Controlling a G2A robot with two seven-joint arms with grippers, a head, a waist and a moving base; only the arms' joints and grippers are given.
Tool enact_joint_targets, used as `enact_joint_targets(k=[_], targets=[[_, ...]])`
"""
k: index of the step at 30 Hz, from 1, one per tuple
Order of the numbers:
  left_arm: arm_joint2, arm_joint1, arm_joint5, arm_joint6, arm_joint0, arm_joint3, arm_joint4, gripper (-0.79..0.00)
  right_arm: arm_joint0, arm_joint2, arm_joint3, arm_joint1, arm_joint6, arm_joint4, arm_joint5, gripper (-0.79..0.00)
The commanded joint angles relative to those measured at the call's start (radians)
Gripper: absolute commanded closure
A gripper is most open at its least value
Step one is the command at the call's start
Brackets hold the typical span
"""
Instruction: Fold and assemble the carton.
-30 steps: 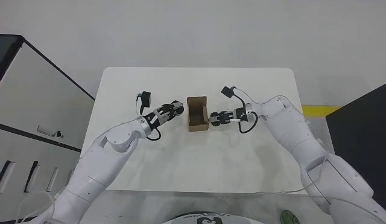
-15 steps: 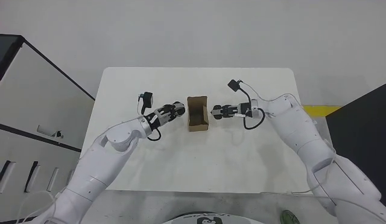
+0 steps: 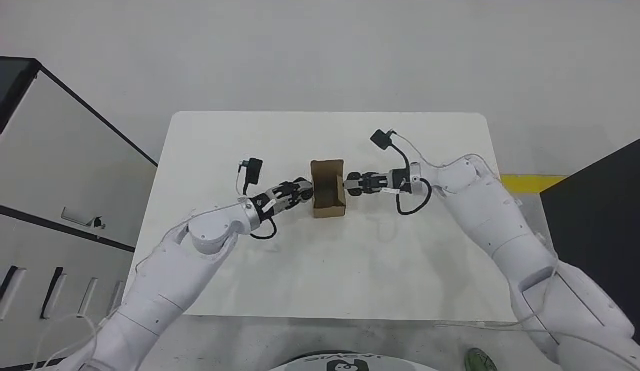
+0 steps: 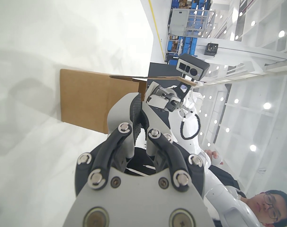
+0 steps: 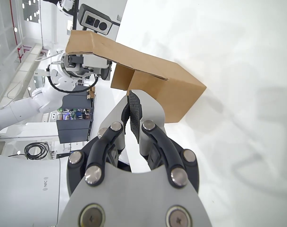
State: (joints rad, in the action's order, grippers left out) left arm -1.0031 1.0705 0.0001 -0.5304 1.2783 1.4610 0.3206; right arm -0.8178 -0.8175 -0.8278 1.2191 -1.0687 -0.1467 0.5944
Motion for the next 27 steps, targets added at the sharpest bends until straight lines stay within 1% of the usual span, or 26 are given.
enact_joint_targets(k=[1,8,15,22,27], targets=[[0.006,0.003,-0.002,-0.002,-0.003,-0.001,-0.005,0.000,-0.003,0.005,-0.015,0.000,0.015,0.025,-0.022,0.000],[0.024,0.013,-0.005,0.002,-0.013,-0.004,-0.032,0.000,-0.011,0.018,-0.060,0.005,0.050,0.062,-0.067,0.000],[0.042,0.022,0.041,0.010,-0.028,-0.012,-0.061,0.000,-0.017,0.028,-0.093,0.009,0.085,0.103,-0.098,0.000],[0.061,0.033,0.067,0.011,-0.046,-0.026,-0.088,0.000,-0.026,0.034,-0.114,0.010,0.101,0.136,-0.126,0.000],[0.068,0.041,0.094,0.038,-0.055,-0.041,-0.101,0.000,-0.030,0.036,-0.122,0.011,0.108,0.152,-0.137,0.000]])
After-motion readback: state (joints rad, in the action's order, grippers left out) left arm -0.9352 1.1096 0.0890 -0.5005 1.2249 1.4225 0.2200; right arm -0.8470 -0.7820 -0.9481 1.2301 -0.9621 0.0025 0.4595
